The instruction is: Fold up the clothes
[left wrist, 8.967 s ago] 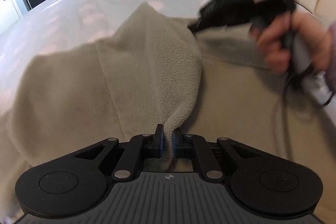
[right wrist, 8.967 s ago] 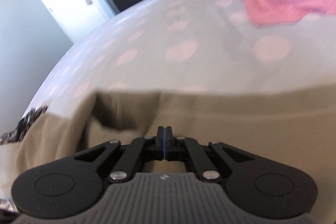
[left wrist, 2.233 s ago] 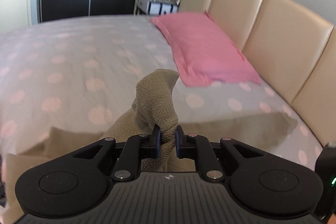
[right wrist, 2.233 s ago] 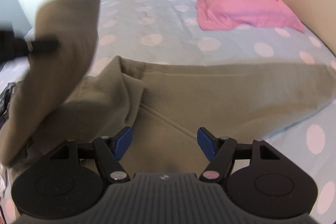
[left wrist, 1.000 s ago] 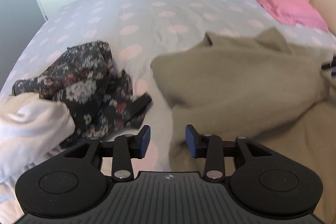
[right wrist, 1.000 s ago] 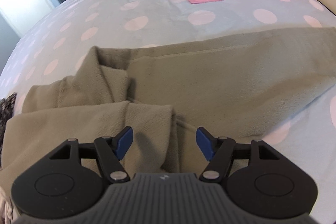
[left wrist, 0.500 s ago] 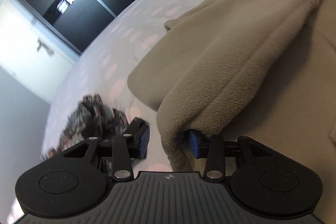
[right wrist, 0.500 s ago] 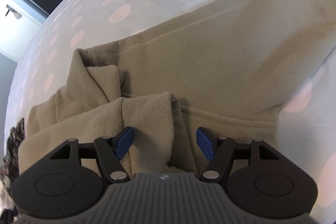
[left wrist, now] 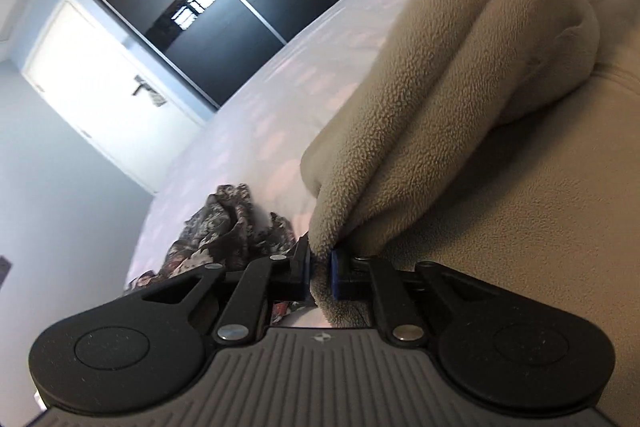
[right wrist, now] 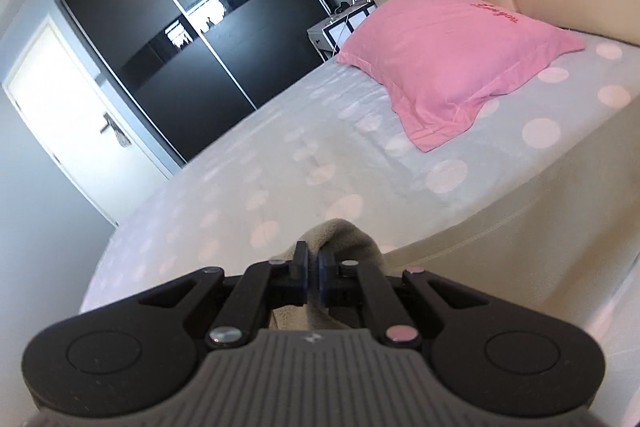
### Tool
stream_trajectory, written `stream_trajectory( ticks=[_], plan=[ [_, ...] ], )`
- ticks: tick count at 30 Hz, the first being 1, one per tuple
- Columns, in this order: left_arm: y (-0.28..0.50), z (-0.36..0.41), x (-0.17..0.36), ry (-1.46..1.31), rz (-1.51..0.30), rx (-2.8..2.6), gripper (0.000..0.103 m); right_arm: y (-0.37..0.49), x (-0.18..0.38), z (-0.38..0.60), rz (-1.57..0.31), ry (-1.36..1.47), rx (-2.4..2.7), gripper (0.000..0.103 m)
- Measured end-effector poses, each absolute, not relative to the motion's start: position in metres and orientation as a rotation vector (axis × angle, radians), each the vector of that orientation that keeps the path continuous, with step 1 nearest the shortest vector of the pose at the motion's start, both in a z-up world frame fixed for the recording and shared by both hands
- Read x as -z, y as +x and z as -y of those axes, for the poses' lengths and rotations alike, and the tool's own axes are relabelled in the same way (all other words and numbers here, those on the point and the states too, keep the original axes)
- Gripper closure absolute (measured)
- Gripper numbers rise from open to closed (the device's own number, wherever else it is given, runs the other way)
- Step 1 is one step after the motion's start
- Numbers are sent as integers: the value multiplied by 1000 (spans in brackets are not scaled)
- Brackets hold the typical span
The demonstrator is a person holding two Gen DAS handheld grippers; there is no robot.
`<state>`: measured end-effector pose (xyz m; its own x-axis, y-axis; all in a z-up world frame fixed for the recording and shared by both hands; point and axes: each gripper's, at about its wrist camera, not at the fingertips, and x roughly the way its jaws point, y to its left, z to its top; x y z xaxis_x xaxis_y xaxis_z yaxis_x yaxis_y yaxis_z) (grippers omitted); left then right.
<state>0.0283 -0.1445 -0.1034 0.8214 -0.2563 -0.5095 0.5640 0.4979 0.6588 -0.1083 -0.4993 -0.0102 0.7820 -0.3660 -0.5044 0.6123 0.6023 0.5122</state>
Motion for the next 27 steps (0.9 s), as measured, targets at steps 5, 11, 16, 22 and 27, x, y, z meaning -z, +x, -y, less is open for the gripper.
stream_trajectory(
  ticks=[5,11,16,22,27],
  plan=[
    [28,146,127,1009,-484,513,96,-92,67,513,-598,778,652,98],
    [31,140,126,1013,-567,609,95,-87,101,521,-737,745,673,96],
    [43,119,105,865,-715,684,89,-101,94,522,-763,711,744,70],
    [40,89,80,746,-666,704,77,-121,80,518,-733,803,663,64],
    [46,97,71,712,-597,706,77,-122,77,495,-715,736,544,64]
  ],
)
